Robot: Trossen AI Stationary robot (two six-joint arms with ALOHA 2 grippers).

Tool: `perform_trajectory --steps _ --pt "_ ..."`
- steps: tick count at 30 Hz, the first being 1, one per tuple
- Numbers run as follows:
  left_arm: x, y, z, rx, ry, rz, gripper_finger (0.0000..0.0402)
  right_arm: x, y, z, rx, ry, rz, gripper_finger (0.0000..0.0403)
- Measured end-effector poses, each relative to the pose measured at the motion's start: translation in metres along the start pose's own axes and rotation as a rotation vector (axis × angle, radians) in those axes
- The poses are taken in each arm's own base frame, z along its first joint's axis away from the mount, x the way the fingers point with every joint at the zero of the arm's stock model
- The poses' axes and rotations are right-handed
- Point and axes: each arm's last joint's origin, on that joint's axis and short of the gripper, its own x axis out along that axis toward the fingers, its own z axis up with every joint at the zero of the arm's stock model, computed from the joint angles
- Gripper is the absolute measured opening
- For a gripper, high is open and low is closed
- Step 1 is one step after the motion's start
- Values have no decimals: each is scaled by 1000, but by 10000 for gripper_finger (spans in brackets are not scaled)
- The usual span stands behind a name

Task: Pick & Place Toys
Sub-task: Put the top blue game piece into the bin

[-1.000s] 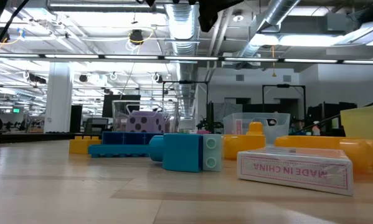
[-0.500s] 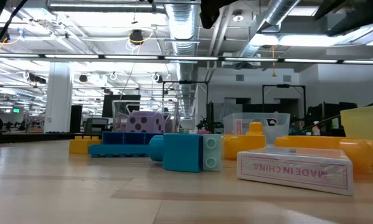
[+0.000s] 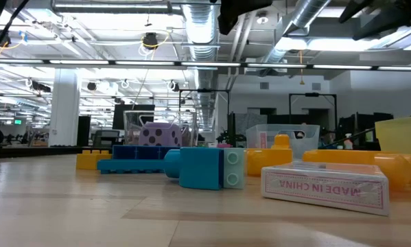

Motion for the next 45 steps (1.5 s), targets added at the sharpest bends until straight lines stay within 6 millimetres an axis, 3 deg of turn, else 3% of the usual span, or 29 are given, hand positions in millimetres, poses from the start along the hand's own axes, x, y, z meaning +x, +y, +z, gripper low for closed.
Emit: perform_trajectory --steps 13,26,45 --pt "4 -17 -38 -73 305 120 221 6 1 6 -46 -13 -20 235" --pt "-13 -24 -78 -136 709 290 216 6 0 6 -92 -13 -25 235" --pt "-15 -23 -80 -104 725 320 203 6 0 6 -90 -13 -24 235"
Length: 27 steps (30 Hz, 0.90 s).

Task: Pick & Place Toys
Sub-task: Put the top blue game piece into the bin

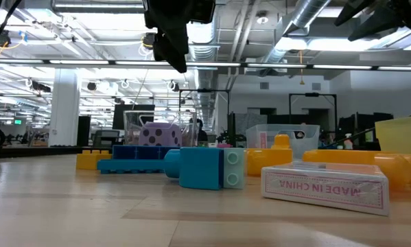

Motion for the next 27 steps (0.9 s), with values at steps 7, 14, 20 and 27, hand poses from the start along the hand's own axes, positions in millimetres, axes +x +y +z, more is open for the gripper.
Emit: perform_trajectory --steps 7,14,20,27 --pt "0 0 0 0 -1 5 203 0 0 0 0 7 -1 235" --pt "2 -5 -7 10 51 11 200 0 0 0 3 8 1 235" --pt "21 -5 -25 -32 130 23 198 0 0 0 3 8 1 235" --pt "47 4 -55 -202 259 84 198 0 0 -1 0 23 0 235"
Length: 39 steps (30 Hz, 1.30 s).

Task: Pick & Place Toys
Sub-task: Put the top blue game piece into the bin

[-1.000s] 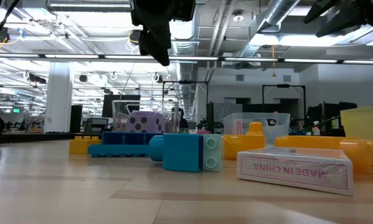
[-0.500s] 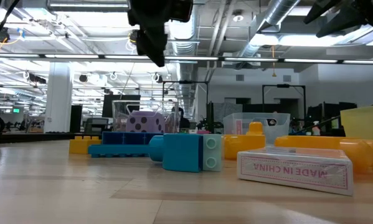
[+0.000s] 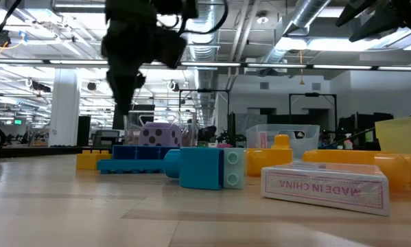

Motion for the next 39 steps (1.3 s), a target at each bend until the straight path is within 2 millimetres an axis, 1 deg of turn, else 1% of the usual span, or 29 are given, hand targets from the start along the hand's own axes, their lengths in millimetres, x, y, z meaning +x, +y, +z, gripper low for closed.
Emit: perform_trajectory --steps 6,11,13,15,18,20,24,27,30,34,37,39 --pt "20 0 -16 38 38 61 198 0 0 0 -5 0 0 235" --pt "26 -6 -31 133 24 79 198 0 0 0 -5 0 0 235" --pt "24 -6 -39 153 8 85 198 0 0 0 -5 0 0 235" --pt "19 -8 -44 170 -50 71 198 0 0 0 -5 0 -1 235" --pt "5 -8 -53 174 -153 20 198 0 0 0 -5 0 -1 235" --pt "-4 -6 -56 130 -235 -32 198 0 0 0 -5 0 0 235" --pt "-19 1 -62 -25 -380 -144 195 0 0 0 0 0 0 235" --pt "-23 7 -64 -138 -453 -220 188 0 0 0 5 0 3 235" --pt "-18 13 -64 -202 -465 -236 176 0 1 0 13 0 7 235" --pt "-5 22 -64 -270 -431 -197 157 0 2 0 19 1 10 235" --pt "1 27 -63 -330 -439 -180 159 0 2 0 22 5 12 235" --pt "4 33 -60 -406 -463 -218 170 0 2 0 24 8 13 235"
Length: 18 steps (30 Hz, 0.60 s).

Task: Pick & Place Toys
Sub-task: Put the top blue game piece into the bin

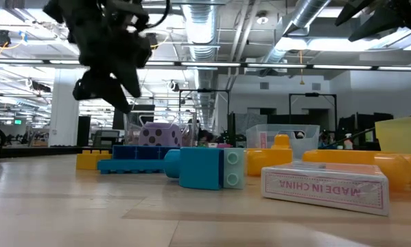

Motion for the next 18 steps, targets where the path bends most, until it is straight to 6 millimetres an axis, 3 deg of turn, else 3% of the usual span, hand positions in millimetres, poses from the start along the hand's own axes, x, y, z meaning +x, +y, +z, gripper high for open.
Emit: perform_trajectory --steps 4,9,18 --pt "9 13 5 -233 3 -100 197 0 1 0 5 1 4 235" --pt "17 32 -1 -410 -3 -77 211 0 1 0 14 5 9 235" --pt "21 43 -4 -490 -77 -2 189 0 2 -1 17 21 10 235"
